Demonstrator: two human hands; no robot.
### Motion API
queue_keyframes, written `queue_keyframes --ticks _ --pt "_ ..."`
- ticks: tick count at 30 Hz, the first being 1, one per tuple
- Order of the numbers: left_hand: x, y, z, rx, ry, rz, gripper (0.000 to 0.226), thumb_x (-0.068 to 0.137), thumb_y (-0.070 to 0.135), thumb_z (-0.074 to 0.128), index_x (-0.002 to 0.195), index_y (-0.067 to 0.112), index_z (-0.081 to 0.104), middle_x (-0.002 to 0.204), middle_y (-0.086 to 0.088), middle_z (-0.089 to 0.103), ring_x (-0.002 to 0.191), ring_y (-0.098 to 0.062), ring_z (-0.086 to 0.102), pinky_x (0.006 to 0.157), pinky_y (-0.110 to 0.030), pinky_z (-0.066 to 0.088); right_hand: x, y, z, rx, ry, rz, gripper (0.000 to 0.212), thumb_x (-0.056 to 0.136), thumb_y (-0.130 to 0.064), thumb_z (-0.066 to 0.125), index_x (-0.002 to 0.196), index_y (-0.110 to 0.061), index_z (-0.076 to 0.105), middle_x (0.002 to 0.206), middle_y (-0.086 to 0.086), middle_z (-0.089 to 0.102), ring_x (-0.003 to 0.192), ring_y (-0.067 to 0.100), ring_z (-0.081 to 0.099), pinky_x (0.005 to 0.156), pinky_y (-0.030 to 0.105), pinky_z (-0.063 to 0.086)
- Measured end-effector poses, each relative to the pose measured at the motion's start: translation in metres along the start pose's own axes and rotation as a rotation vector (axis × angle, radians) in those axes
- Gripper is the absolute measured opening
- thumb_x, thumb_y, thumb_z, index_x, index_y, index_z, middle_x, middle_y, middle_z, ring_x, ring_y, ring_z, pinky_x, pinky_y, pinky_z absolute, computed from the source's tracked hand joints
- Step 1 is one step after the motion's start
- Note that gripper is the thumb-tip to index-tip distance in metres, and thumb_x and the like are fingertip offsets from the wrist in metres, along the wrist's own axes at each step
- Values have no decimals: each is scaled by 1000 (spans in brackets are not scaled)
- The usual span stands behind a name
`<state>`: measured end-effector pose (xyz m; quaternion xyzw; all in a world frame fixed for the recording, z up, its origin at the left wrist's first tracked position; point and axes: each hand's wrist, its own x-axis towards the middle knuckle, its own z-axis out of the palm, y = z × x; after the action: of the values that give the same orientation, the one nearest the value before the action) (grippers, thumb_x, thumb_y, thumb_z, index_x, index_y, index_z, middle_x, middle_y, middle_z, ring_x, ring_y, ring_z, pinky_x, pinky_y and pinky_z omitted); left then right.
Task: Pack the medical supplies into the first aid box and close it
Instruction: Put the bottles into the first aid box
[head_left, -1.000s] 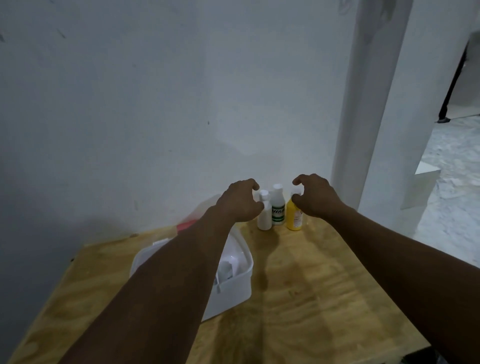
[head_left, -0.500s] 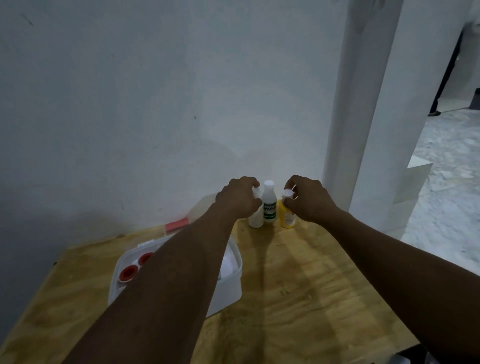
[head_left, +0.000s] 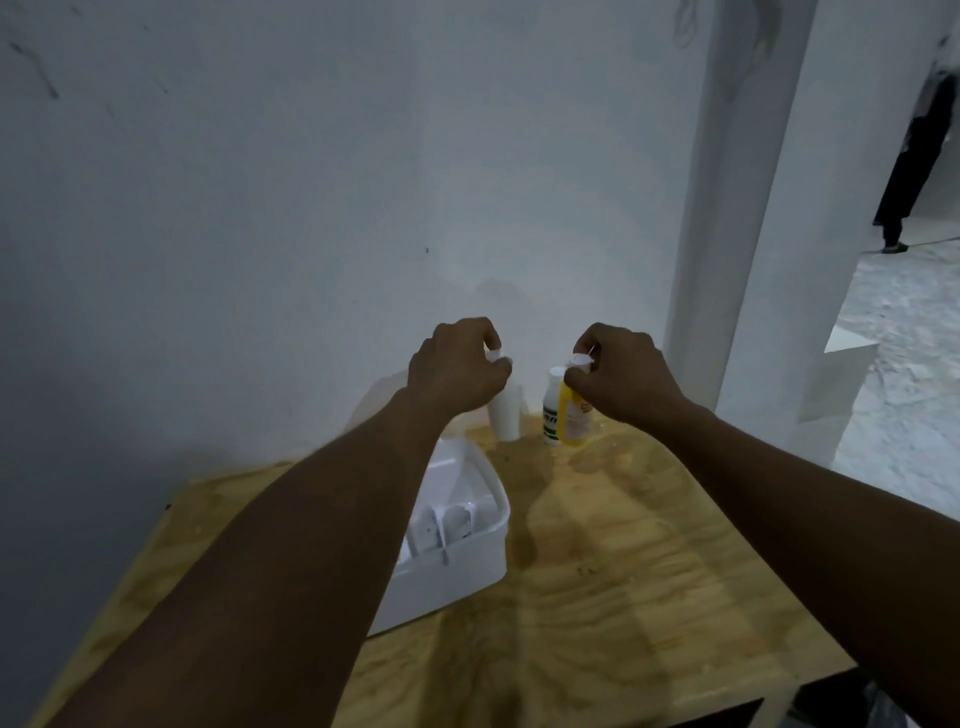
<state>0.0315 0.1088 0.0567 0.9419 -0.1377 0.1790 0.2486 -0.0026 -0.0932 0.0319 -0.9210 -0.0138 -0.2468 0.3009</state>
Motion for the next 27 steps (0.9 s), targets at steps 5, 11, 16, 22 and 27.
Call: queue_keyframes --ticks 5,11,16,22,27 --pt "-12 -6 -54 -61 150 6 23 79 37 69 99 25 71 94 -1 69 92 -24 66 82 -32 53 0 -50 -16 67 76 -85 28 75 -33 66 99 -18 66 86 -1 67 78 18 63 67 33 53" --pt "-38 -24 -94 -84 180 -29 19 82 36 69 95 23 74 89 0 67 87 -20 66 76 -28 52 -17 -103 -15 151 75 -196 30 74 -34 63 97 -16 69 85 -2 66 82 17 64 73 35 54" --pt "-64 -41 -104 -101 103 -30 22 83 35 71 98 18 73 89 -3 67 78 -24 69 74 -45 63 -39 -124 -4 183 34 -229 23 74 -30 66 91 -16 69 76 -8 62 73 13 60 68 32 52" --pt "-83 -54 -97 -99 24 -45 22 86 34 73 100 16 73 94 -5 69 81 -25 68 78 -43 63 -61 -123 11 176 -54 -249 20 74 -31 65 90 -19 68 78 -4 67 74 15 63 69 37 56" --pt "-93 -57 -81 -89 -67 -53 24 86 35 74 102 16 74 96 -2 68 82 -20 67 80 -39 61 -77 -113 23 83 -139 -282 22 73 -27 66 93 -18 67 82 -2 67 78 19 64 73 36 55"
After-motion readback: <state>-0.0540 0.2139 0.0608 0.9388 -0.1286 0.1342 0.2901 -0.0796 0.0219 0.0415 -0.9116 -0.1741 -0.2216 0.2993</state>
